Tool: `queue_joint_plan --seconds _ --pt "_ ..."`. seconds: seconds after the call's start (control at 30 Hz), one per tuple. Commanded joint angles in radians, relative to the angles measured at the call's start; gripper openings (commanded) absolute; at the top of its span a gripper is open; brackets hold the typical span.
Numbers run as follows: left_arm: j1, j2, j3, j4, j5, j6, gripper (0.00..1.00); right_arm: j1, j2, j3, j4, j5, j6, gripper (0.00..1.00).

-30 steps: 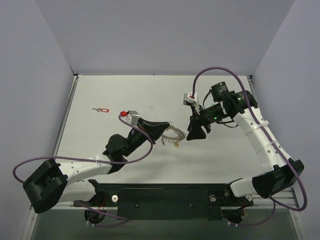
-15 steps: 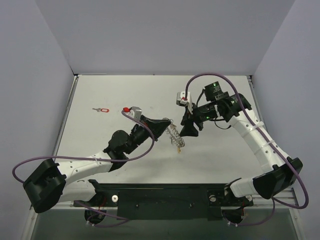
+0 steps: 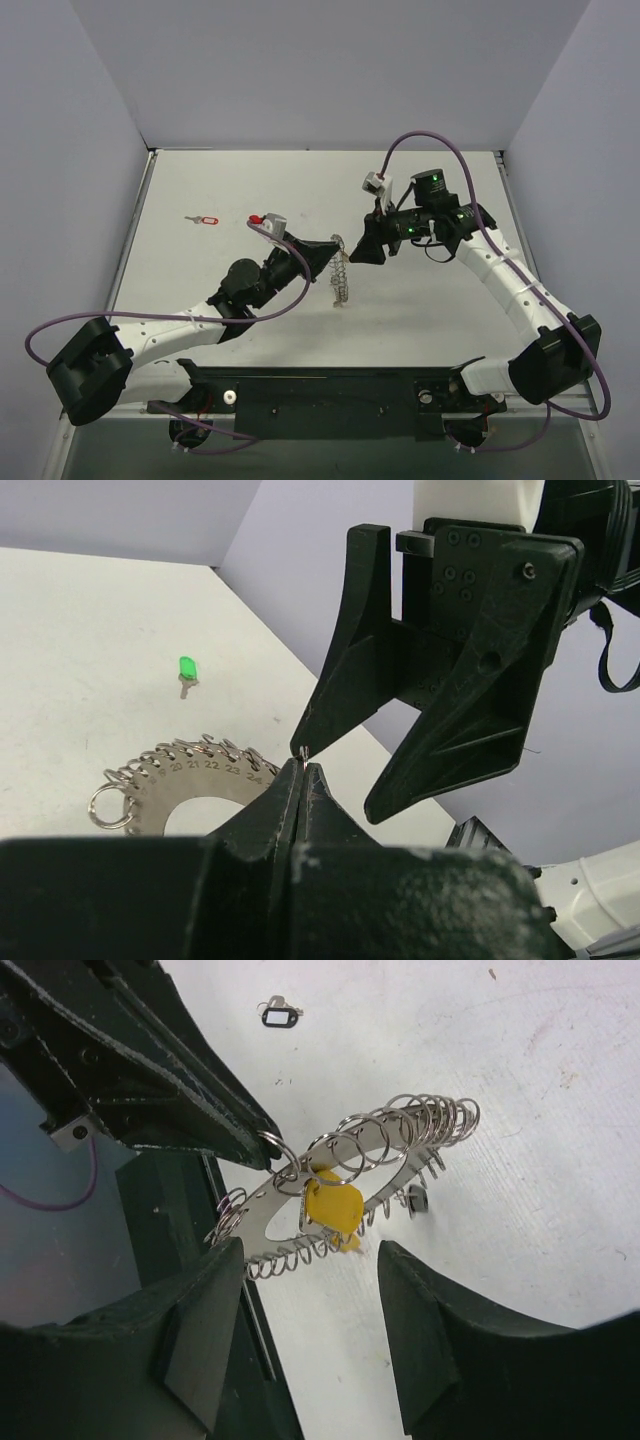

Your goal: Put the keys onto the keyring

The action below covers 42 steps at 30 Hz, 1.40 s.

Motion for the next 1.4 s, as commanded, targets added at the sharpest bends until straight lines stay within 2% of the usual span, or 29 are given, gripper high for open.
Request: queue_joint_plan --seconds 0.0,0.13,0.3,0.47,0.63,0.77,0.9,1.1,1.2,1.37 --pt "0.012 -0.034 0.04 0.019 -0.005 0.004 0.0 -0.001 -0.036 -0.033 0.187 0.043 0.27 0.51" --pt "0.021 -0.036 0.04 -0.03 0.005 0.003 0.0 -0.003 -0.044 -0.056 0.247 0.094 0.384 0.49" --pt "0.023 -0.038 0.04 -0.044 0.008 0.001 0.0 -0.003 -0.055 -0.081 0.263 0.108 0.406 0.46" --pt "0.079 -0.048 0.045 -0.053 0.229 0.036 0.0 -0.02 -0.053 -0.073 0.249 0.15 0.404 0.46" --pt "0.11 -0.064 0.098 -0.27 0.396 0.183 0.0 -0.047 -0.056 -0.088 0.29 0.148 0.47 0.5" --pt "0.11 -0.053 0.14 -0.393 0.505 0.318 0.0 -0.032 -0.053 -0.153 0.427 0.192 0.697 0.52" --pt "0.112 -0.048 0.175 -0.467 0.544 0.444 0.0 0.033 -0.033 -0.133 0.324 0.341 0.694 0.53" --pt "0.11 -0.016 0.27 -0.628 0.584 0.607 0.0 0.111 0.019 -0.069 0.133 0.413 0.638 0.52" --pt "0.11 0.005 0.309 -0.676 0.614 0.651 0.0 0.137 0.057 -0.022 0.016 0.449 0.589 0.52" --pt "0.107 0.035 0.324 -0.676 0.637 0.655 0.0 0.161 0.1 0.036 -0.064 0.46 0.558 0.5"
